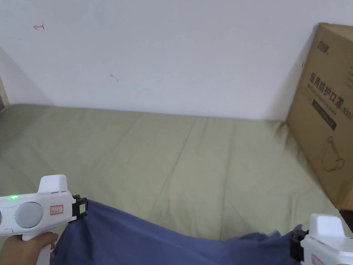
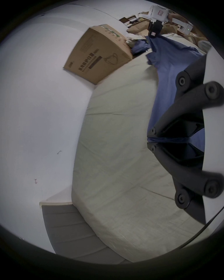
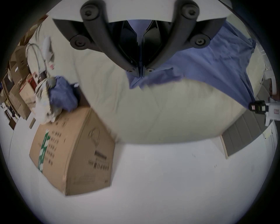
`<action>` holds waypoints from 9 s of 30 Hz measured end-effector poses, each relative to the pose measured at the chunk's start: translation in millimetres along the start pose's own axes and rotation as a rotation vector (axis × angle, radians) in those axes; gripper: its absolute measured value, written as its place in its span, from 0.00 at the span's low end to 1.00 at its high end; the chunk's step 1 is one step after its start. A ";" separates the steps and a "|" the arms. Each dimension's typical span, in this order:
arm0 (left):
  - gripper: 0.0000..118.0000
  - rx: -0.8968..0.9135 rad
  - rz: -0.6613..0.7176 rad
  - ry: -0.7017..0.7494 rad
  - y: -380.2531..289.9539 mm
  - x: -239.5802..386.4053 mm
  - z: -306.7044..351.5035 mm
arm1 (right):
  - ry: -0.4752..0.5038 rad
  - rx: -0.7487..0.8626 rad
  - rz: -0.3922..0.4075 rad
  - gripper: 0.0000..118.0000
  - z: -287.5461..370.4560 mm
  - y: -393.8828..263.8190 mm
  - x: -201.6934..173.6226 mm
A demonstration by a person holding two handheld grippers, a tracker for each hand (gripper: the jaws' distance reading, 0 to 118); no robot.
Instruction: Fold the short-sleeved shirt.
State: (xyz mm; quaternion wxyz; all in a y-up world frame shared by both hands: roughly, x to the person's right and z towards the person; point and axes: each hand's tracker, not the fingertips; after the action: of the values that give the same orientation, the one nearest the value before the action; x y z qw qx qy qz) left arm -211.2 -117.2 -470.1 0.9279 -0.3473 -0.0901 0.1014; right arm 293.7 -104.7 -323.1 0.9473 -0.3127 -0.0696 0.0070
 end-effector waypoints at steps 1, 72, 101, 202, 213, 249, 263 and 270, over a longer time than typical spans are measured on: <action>0.02 0.022 0.003 -0.004 6.6 -1.2 9.4 | -0.002 0.039 -0.001 0.01 6.5 11.1 8.0; 0.02 -0.120 -0.005 0.137 -173.9 -83.9 79.1 | 0.294 0.033 -0.227 0.01 64.1 -146.3 -1.0; 0.16 -0.279 -0.066 0.257 -263.4 -93.4 109.5 | 0.055 -0.393 -0.161 0.02 77.6 -261.2 -24.7; 0.04 -0.092 0.013 0.139 -172.2 -73.1 121.1 | 0.088 -0.027 -0.092 0.02 95.6 -152.1 -37.7; 0.04 -0.152 -0.030 0.159 -130.4 -76.1 28.6 | 0.069 -0.103 -0.058 0.02 -12.2 -112.9 -35.4; 0.24 0.425 -0.119 0.151 -111.6 5.5 190.6 | -0.041 0.386 -0.033 0.59 168.7 -63.0 -63.1; 0.00 0.263 -0.121 0.087 -133.8 -2.1 173.6 | -0.025 0.384 -0.025 0.00 173.0 -75.1 -66.8; 0.00 0.046 -0.087 0.138 -137.7 -34.8 114.6 | -0.014 0.346 -0.033 0.00 155.6 -74.1 -65.9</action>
State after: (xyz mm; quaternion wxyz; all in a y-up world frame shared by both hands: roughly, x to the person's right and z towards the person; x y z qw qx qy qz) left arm -254.7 -155.9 -297.0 0.9431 -0.3279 -0.0388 0.0389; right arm 205.0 -76.0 -163.8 0.9864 -0.1436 -0.0792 0.0055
